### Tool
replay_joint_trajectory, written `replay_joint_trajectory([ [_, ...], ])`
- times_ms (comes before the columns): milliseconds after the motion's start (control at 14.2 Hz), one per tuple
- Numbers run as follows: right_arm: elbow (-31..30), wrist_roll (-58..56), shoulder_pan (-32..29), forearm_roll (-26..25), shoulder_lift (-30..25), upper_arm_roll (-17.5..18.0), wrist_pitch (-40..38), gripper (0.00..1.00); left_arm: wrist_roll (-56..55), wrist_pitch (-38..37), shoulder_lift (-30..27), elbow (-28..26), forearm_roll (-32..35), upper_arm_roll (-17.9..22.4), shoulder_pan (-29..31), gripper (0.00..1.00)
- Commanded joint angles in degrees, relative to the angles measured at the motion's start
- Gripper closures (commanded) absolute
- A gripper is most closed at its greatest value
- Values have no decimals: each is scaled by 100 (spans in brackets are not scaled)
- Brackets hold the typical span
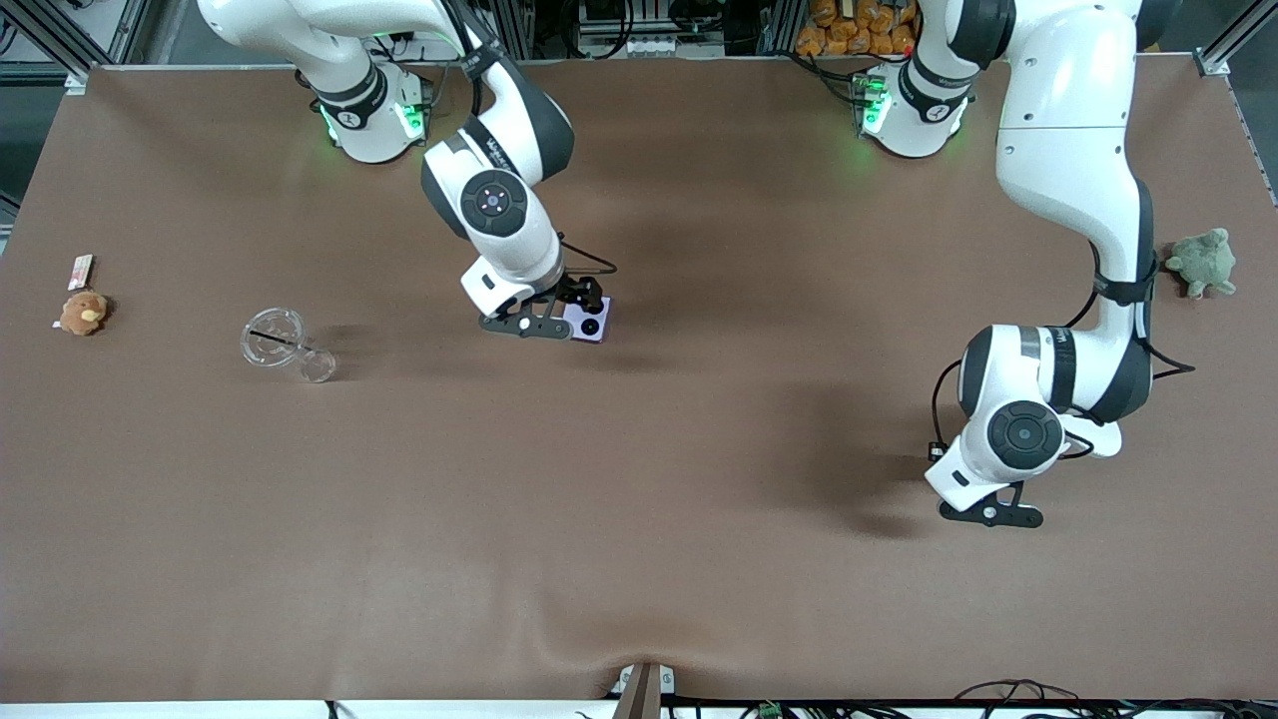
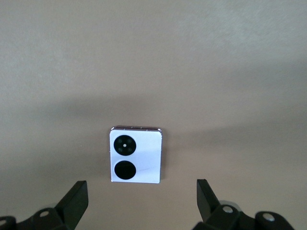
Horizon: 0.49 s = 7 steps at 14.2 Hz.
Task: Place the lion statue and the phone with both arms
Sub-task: 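Lower the figurine beside the lamp while the right gripper grasps the phone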
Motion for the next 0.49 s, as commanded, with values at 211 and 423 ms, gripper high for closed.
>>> replay_joint_trajectory([
  [211, -287, 197, 241, 165, 344, -53, 825, 0, 87, 41, 88, 93, -236, -181, 16, 86],
  [423, -296, 505, 329, 165, 617, -53, 1256, 0, 96, 76, 114, 84, -246, -181, 33, 84],
])
